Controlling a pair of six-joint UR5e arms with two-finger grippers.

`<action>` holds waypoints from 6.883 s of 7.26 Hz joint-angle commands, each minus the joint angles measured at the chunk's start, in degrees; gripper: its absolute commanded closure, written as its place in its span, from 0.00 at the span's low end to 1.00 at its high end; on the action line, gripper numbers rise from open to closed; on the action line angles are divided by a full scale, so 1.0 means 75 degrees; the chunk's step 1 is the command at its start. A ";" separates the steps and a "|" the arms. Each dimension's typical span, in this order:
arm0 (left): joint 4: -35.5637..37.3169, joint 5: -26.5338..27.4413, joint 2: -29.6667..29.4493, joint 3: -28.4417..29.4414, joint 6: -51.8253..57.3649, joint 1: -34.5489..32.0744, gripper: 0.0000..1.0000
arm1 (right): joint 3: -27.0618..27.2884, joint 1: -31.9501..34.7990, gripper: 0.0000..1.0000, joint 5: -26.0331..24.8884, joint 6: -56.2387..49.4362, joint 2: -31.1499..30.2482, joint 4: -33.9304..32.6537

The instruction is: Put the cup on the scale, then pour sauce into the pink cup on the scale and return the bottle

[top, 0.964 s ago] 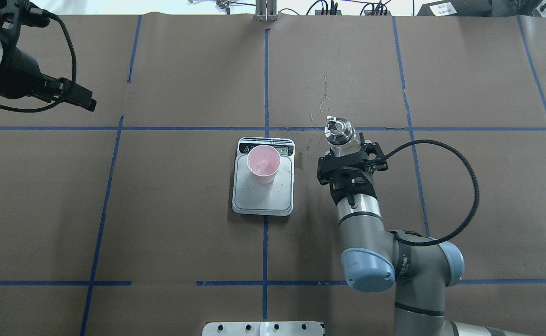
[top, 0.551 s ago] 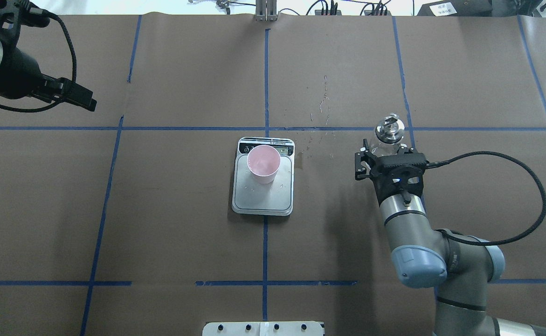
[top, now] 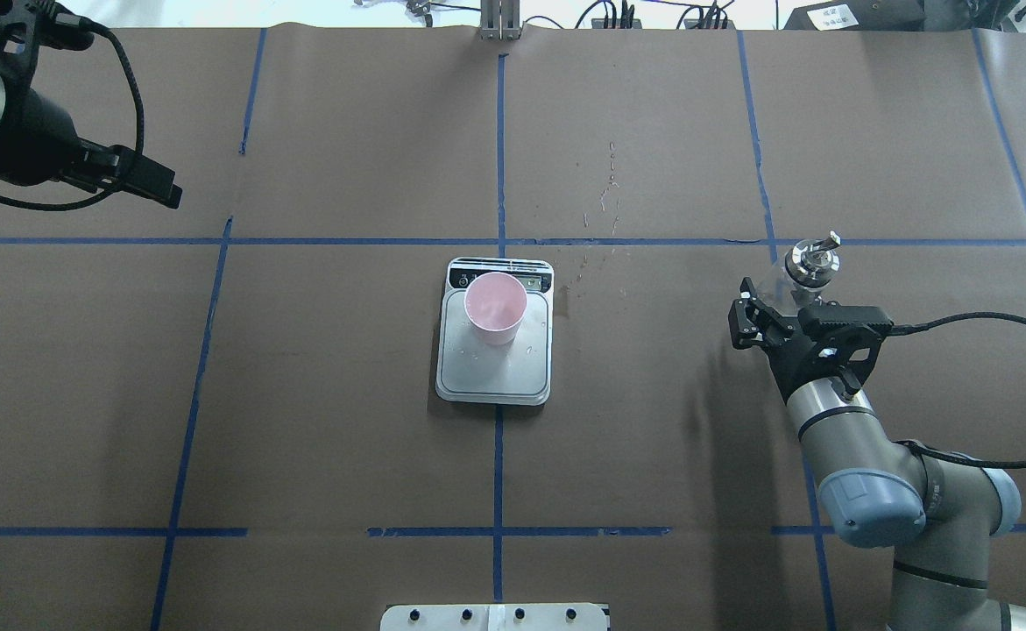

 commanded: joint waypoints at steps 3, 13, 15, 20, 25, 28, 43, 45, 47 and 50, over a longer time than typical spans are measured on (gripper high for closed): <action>0.0000 0.0003 0.0010 -0.0026 0.0000 0.0000 0.00 | -0.0510 -0.0031 1.00 -0.0064 0.0269 -0.0011 0.0179; 0.0000 0.0003 -0.0002 -0.0061 0.0000 0.0000 0.00 | -0.0980 -0.0054 0.00 -0.0639 0.0164 0.0107 0.0391; 0.0000 0.0003 -0.0002 -0.0061 0.0000 0.0000 0.00 | -0.0957 -0.0054 0.00 -0.0662 0.0164 0.0083 0.0403; 0.0000 -0.0009 -0.0014 -0.0096 -0.0210 0.0000 0.00 | -0.0887 -0.0872 0.00 -0.1563 0.0270 -0.0558 0.1384; 0.0012 -0.0149 0.0010 -0.0284 -0.0363 -0.0012 0.00 | -0.0699 -0.2207 0.00 -0.2477 0.0282 -0.1179 0.2025; 0.0117 -0.0149 0.0010 -0.0366 -0.0363 -0.0012 0.00 | -0.0745 -0.2538 0.00 -0.2304 0.0176 -0.2689 0.3808; 0.0013 -0.0544 0.0323 0.1540 0.3119 -0.1881 0.00 | -0.2035 0.9489 0.00 1.3048 -0.6810 0.0068 -0.0343; 0.0024 -0.1926 0.0500 0.3095 0.5531 -0.3567 0.00 | -0.1907 1.0070 0.00 1.4090 -0.8978 0.0258 -0.2950; -0.0116 -0.1907 0.0444 0.5108 0.7842 -0.4602 0.00 | -0.1894 1.0083 0.00 1.3976 -1.1144 0.0526 -0.5081; 0.0663 -0.1907 0.0433 0.5353 0.7410 -0.4629 0.00 | -0.1545 1.0305 0.00 1.3506 -1.3113 0.0949 -0.7676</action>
